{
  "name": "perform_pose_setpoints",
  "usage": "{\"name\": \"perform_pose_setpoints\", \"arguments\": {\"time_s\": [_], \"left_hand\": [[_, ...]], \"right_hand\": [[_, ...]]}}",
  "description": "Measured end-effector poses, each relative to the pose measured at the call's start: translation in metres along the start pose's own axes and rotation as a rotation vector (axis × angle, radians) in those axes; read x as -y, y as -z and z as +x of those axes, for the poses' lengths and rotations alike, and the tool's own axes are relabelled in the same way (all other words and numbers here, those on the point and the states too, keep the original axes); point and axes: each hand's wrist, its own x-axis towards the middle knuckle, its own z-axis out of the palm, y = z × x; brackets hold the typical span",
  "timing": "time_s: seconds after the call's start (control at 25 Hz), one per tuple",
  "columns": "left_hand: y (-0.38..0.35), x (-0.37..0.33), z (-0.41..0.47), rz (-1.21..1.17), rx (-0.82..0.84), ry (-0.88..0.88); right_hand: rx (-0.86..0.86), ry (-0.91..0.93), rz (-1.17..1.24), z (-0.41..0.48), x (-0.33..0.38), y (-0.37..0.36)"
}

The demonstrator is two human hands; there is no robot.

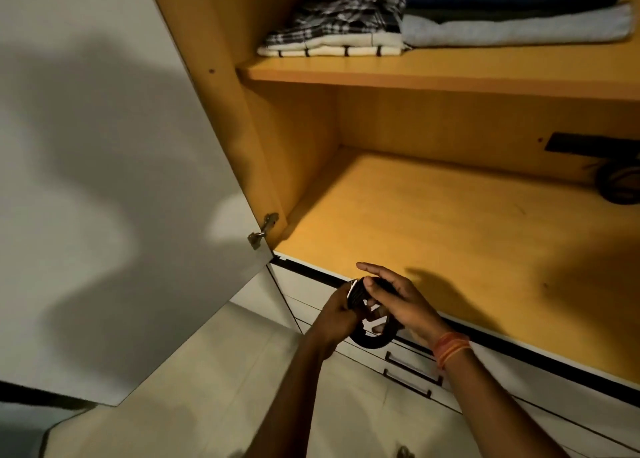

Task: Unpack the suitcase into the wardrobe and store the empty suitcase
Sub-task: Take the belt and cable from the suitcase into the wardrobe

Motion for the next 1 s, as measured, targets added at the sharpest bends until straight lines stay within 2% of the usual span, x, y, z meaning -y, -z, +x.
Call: {"name": "perform_pose_setpoints", "arguments": {"time_s": [0.08, 0.16, 0.28, 0.4, 0.44, 0.52, 0.6, 0.76, 0.84, 1.0], "left_hand": [[-0.018, 0.001, 0.025, 0.057, 0.101, 0.056], [-0.036, -0.002, 0.045, 0.056, 0.139, 0.118], [-0.056, 0.003, 0.063, -0.122, 0.043, 0.177], [-0.068, 0.032, 0.072, -0.154, -0.066, 0.261], [-0.072, 0.043, 0.076, -0.045, -0.080, 0.274], [-0.078, 0.066, 0.088, 0.337, -0.045, 0.238], [-0.085, 0.084, 0.102, 0.594, 0.030, 0.089], [-0.098, 0.109, 0.131, 0.748, 0.068, -0.104], [-0.104, 0.127, 0.140, 0.808, 0.084, -0.104], [-0.111, 0.165, 0.151, 1.020, 0.269, -0.042]], "right_hand": [[0.071, 0.016, -0.171, 0.008, -0.012, 0.031], [0.029, 0.067, -0.226, 0.015, -0.025, 0.054], [-0.190, 0.098, -0.143, 0.029, -0.051, 0.079], [-0.482, -0.001, 0.066, 0.046, -0.078, 0.107], [-0.550, -0.043, 0.092, 0.052, -0.087, 0.116], [-0.627, -0.130, 0.066, 0.062, -0.112, 0.127], [-0.710, -0.175, 0.034, 0.067, -0.137, 0.130], [-0.899, -0.145, -0.062, 0.073, -0.158, 0.124], [-0.953, -0.160, -0.098, 0.077, -0.156, 0.124], [-0.987, -0.185, -0.088, 0.083, -0.159, 0.127]]}}
